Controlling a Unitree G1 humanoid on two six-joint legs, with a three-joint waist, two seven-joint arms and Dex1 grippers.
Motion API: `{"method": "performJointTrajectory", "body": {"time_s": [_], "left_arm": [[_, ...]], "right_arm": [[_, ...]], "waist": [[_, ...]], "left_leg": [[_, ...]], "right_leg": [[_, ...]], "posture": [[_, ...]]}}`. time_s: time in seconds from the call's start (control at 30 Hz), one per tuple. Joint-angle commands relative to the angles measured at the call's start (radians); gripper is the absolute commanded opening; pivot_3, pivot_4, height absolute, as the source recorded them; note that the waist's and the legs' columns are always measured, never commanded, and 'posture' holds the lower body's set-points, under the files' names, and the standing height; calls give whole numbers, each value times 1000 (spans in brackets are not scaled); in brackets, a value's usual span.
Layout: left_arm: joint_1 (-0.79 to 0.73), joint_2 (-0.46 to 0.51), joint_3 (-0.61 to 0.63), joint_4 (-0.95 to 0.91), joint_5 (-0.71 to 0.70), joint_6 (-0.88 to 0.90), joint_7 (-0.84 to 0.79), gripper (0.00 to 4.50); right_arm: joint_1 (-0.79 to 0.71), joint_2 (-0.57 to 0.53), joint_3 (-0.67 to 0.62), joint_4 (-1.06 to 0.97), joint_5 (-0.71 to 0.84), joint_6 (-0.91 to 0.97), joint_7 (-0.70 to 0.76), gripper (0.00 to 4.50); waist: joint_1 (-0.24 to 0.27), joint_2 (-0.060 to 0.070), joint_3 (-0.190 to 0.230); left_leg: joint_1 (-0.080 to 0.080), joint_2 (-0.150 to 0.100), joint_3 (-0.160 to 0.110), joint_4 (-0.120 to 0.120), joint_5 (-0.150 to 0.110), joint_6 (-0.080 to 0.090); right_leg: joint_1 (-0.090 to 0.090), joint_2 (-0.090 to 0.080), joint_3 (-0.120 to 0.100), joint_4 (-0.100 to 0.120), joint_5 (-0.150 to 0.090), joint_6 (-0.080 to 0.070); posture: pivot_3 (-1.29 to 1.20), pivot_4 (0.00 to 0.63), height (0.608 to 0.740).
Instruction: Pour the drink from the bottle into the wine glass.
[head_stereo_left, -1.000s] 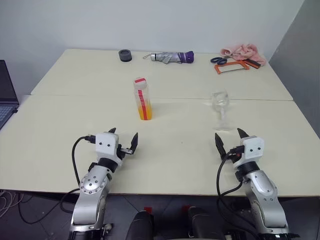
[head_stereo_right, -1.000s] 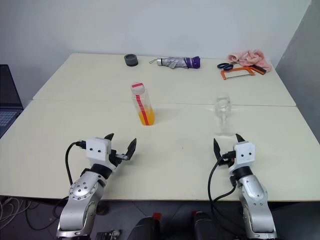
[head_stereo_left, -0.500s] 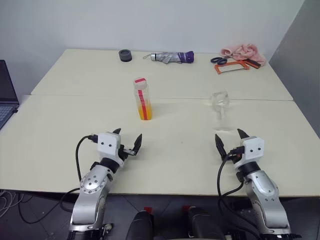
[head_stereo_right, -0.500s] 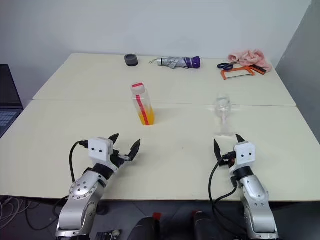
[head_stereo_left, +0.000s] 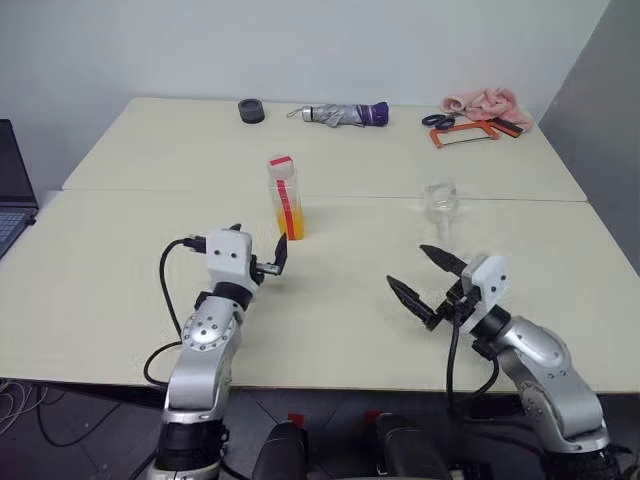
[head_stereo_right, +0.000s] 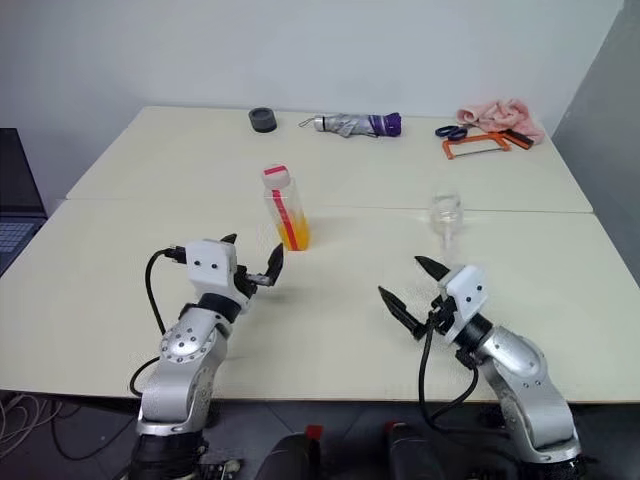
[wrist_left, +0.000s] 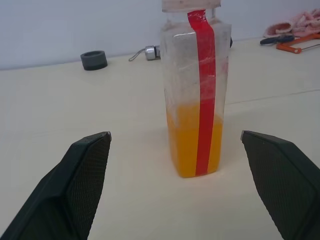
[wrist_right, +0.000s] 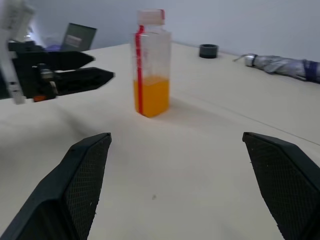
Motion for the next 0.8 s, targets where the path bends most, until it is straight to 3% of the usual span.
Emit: {"method": "performJointTrajectory", "body": {"time_s": [0.03,0.8], "left_arm": [[-52,-25,-8,26,13,3,30,4454],[-294,-81,-33,279,64,-50,107,4454]], "right_arm": [[-53,-16,-12,-37,18,25,6,4500],[-93,-9,17,-18,-16,14,20,4500]], "waist": [[0,0,0],[1,0,0]], "left_leg": [[0,0,0,0,0,0],[-1,-1,-1,0,0,0]], "right_leg": [[0,0,0,0,0,0],[0,0,-1,0,1,-1]], "posture": [[0,150,740],[0,150,740]]}}
